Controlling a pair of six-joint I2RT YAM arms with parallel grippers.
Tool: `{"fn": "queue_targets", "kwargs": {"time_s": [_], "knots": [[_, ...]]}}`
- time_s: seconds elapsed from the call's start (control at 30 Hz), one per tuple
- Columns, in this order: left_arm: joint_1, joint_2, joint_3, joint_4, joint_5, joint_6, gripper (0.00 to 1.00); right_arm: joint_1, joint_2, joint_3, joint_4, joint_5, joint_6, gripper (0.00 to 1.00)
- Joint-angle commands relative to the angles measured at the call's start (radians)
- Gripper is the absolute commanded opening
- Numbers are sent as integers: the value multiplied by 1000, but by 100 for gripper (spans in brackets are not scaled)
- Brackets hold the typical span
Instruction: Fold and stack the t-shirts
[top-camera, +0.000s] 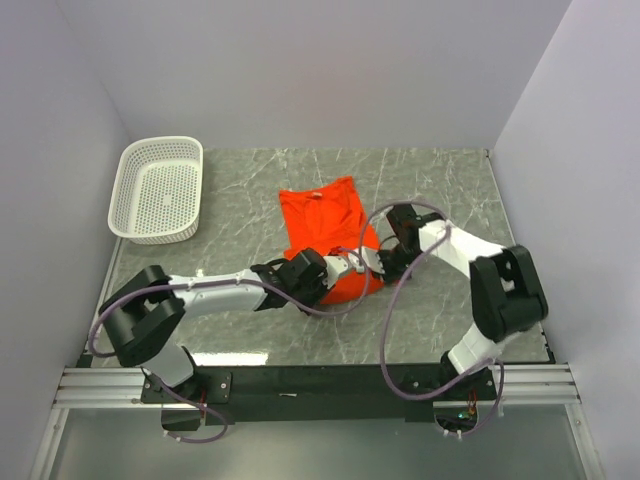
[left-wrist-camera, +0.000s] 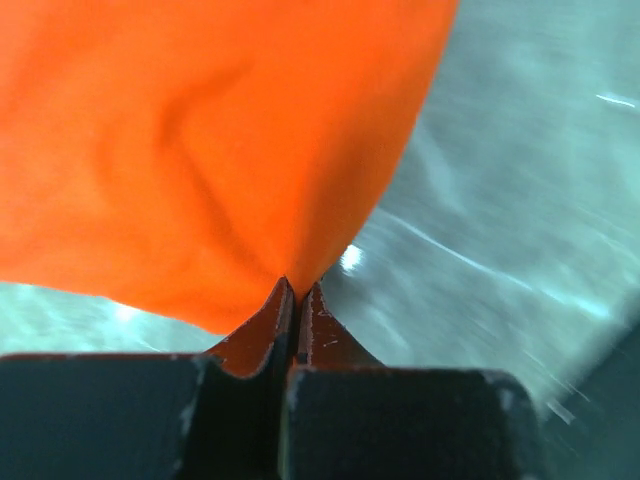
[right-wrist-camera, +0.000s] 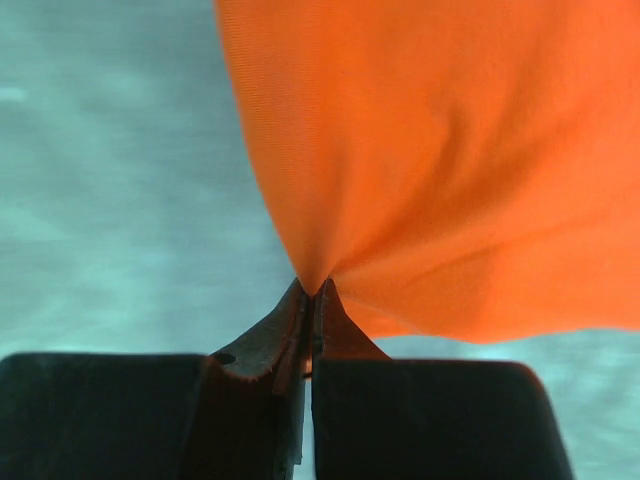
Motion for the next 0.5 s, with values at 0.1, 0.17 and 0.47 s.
{"fn": "queue_targets", "kwargs": {"time_s": [0.1, 0.17, 0.47], "knots": [[-12, -193, -1, -117, 273, -38, 1, 0, -236, -137, -259, -116, -21, 0], [-8, -230, -1, -120, 252, -30, 0, 0, -249, -125, -266, -124, 20, 0], [270, -52, 201, -82, 183, 135, 0, -46, 3, 320, -139, -104, 451, 0]]}}
